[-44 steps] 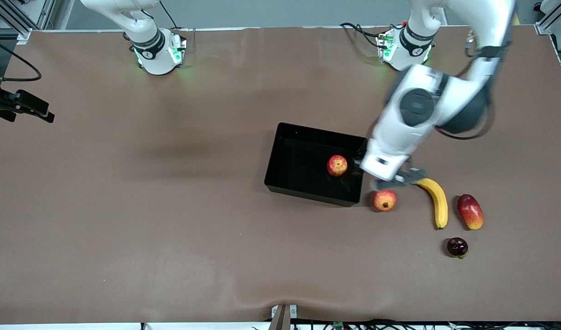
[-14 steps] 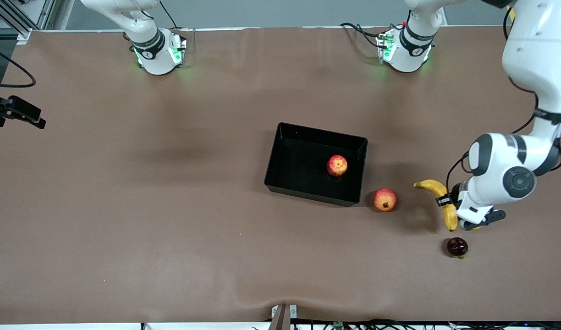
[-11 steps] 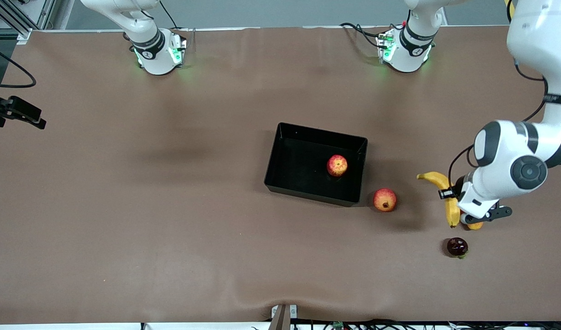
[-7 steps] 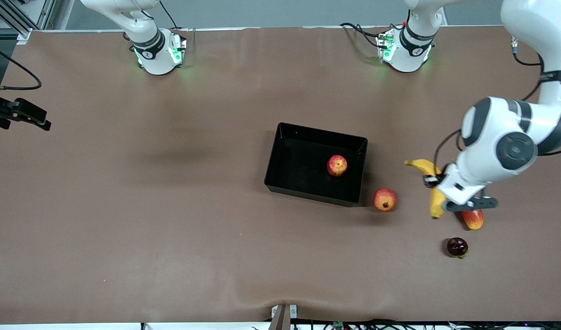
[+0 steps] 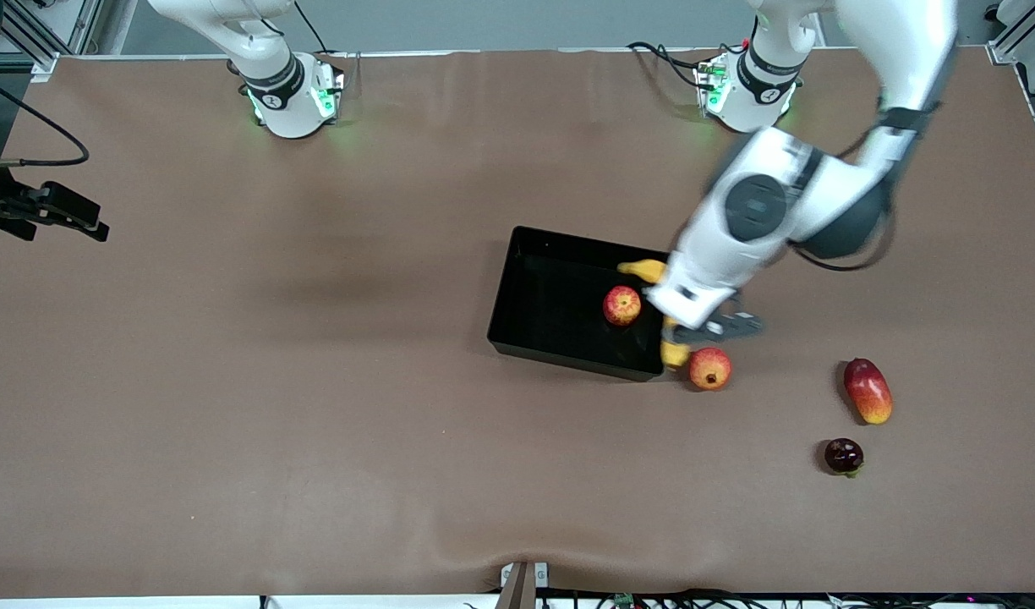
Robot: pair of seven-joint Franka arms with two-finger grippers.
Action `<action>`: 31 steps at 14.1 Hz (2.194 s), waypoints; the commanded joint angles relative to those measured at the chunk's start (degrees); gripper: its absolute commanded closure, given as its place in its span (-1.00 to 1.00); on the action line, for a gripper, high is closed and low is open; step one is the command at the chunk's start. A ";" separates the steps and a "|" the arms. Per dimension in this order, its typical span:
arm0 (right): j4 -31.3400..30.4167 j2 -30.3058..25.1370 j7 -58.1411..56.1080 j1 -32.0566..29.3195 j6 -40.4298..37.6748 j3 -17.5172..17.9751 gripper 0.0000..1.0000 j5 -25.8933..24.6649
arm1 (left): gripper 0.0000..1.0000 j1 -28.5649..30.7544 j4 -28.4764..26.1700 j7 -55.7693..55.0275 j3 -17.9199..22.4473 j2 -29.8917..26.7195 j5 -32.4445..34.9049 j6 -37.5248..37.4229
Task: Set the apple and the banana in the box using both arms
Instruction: 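Lift the banana with the left gripper and carry it over the box, then lower the banana into the box and open the left gripper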
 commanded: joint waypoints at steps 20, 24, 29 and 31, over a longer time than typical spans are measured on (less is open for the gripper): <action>1.45 0.34 0.88 -0.25 -3.32 -0.21 -1.00 0.84 | 0.81 -16.12 8.44 -14.54 0.52 26.39 18.84 9.78; 1.45 0.43 0.88 -0.16 -3.32 -0.21 -1.00 0.84 | -1.00 -15.69 8.70 -14.45 1.92 25.26 19.81 9.69; 1.45 0.43 0.88 -0.25 -3.32 -0.21 -1.00 0.84 | -1.00 -13.14 12.04 -12.96 1.93 19.65 19.46 7.15; 1.45 0.43 0.88 -0.25 -3.24 -0.21 -1.00 0.66 | -1.00 -10.42 12.48 -11.82 1.40 15.26 18.41 5.39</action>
